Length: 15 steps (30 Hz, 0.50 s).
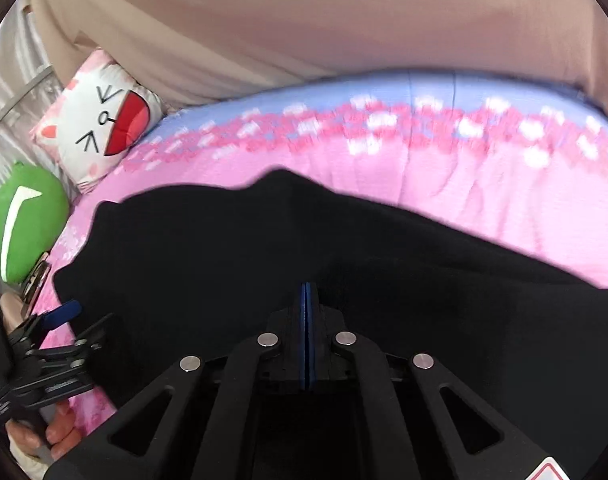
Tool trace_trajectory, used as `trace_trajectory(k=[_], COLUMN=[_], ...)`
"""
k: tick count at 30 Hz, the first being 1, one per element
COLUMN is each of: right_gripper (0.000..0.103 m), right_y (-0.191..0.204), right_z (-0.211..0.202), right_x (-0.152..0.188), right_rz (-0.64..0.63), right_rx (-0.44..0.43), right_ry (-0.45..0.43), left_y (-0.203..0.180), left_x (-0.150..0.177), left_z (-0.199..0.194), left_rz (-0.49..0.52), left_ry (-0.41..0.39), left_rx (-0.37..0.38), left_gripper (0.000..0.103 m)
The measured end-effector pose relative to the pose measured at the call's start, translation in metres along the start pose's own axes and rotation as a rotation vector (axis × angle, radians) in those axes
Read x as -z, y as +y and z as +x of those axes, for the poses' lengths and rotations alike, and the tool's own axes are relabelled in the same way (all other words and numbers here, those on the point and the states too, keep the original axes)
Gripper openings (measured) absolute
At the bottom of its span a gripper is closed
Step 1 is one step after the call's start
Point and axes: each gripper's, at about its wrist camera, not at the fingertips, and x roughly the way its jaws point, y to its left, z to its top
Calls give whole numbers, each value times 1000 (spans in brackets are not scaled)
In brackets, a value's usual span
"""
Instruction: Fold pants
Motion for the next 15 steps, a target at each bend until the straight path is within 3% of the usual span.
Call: trace_trajectory(k=[3, 8, 11, 15], right_gripper=[3, 4, 8, 8], right_y=[-9, -76, -115, -129], right_z=[-49, -124, -145, -147], right_x=[11, 60, 86, 93], right_rz=[13, 129, 209, 243], right_rx=[5, 197, 299, 232], right_ry=[-76, -155, -134, -141], left_y=[5, 3, -21, -82], left_x=[2, -3, -22, -52], left_z=[-3, -17, -35, -47], left_rz=[2, -10, -2, 24], left_ry=[-4, -27, -55, -45], left_rx=[1, 39, 160, 355], left_gripper=[98, 98, 98, 98])
